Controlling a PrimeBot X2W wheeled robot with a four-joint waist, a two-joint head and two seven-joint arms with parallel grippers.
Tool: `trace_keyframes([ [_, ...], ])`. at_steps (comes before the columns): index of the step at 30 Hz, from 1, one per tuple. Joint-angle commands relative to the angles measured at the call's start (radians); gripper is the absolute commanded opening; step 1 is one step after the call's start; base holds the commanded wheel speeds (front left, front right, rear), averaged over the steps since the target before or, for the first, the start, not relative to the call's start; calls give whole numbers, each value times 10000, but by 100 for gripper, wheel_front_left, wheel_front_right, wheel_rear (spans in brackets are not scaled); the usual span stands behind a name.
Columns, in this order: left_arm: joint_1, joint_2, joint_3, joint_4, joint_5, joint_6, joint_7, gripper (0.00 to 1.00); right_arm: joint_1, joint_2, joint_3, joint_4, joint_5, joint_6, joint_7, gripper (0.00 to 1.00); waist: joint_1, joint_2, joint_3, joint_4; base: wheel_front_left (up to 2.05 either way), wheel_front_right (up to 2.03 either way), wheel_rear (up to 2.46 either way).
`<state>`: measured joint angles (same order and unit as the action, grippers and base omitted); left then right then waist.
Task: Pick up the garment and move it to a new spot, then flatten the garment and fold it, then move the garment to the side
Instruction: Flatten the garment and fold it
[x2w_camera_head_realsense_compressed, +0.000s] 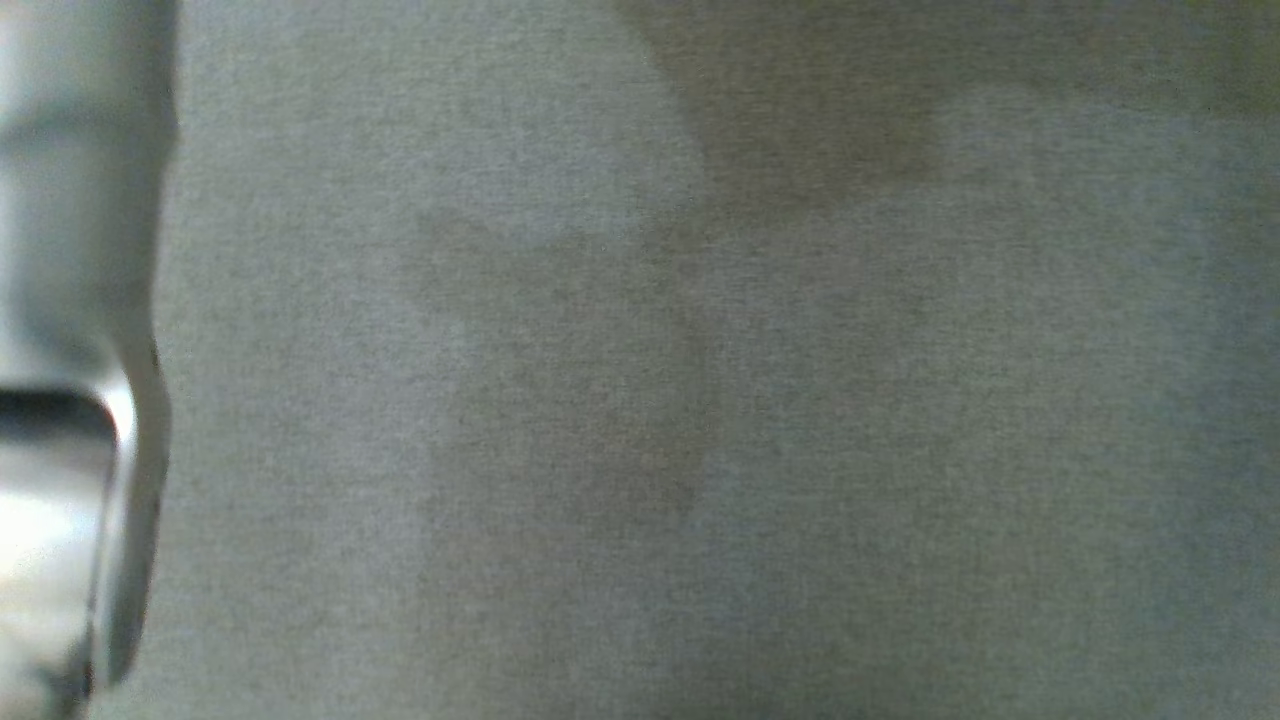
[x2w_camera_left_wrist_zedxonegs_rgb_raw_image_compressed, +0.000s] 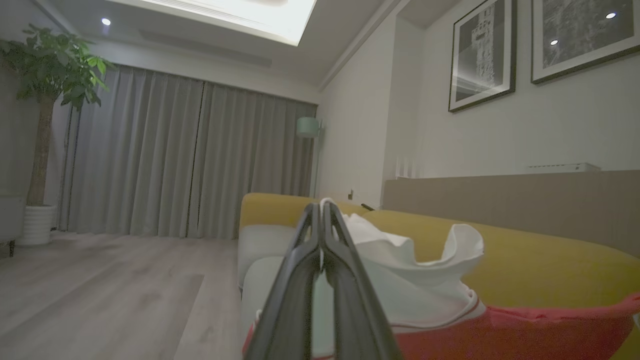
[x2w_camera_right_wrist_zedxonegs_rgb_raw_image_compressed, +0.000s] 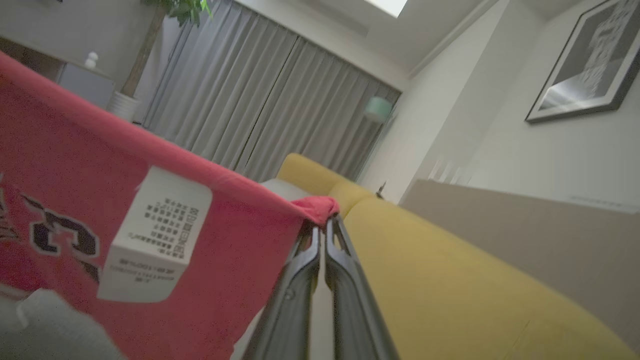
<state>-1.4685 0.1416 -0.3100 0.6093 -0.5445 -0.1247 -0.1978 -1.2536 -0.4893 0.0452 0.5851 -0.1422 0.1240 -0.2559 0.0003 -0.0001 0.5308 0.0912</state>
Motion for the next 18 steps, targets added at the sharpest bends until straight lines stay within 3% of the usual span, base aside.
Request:
trace_keyframes([
  [1,158,641,35,-486,-177,-56,-123,0,227,-52,-129,-234,-34,67,-46,0,-3,1,70,88,0,0,0],
  [10,5894,1730,-695,-3492,-2024,-58,-612,0,3959,579,-1044,-1078,183,67,-56,0,-3,1,-673,-84,0,0,0],
  [14,8563,1943,-479,-4774,-2023,40,-633,0,5881,908,-1528,-1632,374,67,-57,0,-3,1,-1381,-225,0,0,0],
  [18,10970,1882,-310,-5851,-1908,474,-636,0,7652,1192,-1667,-2156,643,67,-57,0,-3,1,-2110,-374,0,0,0],
])
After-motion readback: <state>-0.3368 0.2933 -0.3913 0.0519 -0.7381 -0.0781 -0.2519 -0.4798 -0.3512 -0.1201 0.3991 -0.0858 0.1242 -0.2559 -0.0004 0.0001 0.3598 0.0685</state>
